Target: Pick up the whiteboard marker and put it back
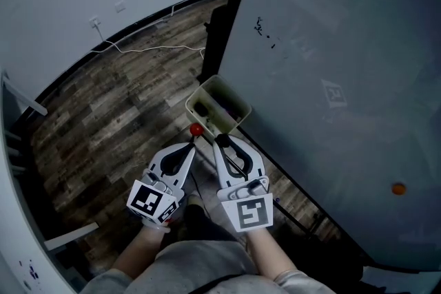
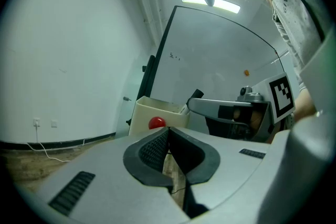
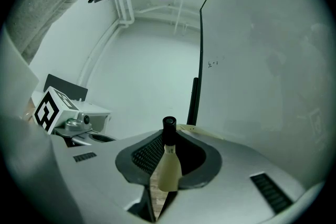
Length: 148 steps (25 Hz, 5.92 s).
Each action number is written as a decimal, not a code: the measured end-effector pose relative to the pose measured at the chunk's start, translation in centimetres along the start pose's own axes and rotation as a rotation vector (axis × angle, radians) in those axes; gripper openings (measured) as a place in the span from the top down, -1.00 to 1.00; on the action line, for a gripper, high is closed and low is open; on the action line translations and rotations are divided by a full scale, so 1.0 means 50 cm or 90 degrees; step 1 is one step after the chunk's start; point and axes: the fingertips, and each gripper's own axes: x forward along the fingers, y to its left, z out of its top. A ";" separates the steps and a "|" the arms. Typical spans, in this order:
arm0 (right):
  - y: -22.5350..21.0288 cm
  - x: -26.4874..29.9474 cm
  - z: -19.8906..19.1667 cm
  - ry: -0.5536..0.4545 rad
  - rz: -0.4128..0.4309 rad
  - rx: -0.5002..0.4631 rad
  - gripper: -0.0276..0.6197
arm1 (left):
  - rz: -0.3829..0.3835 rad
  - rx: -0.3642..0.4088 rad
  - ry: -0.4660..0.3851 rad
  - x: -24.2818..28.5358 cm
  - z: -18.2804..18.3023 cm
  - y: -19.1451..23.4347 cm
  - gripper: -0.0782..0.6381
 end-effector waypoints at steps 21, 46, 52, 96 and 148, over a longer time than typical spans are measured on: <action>-0.017 -0.012 0.011 0.011 0.021 0.006 0.69 | -0.022 0.014 0.001 0.022 0.036 -0.011 0.74; -0.016 -0.011 0.027 0.037 -0.017 0.021 0.69 | -0.087 -0.005 0.017 0.034 0.038 0.005 0.74; -0.012 -0.014 0.034 0.033 -0.015 0.019 0.69 | -0.098 -0.005 0.015 0.039 0.044 0.002 0.74; -0.015 -0.029 0.121 0.007 -0.018 0.017 0.69 | -0.140 0.005 0.003 0.041 0.084 -0.009 0.74; -0.004 0.008 0.159 -0.020 -0.026 0.009 0.69 | -0.111 0.011 0.001 0.018 0.102 0.025 0.74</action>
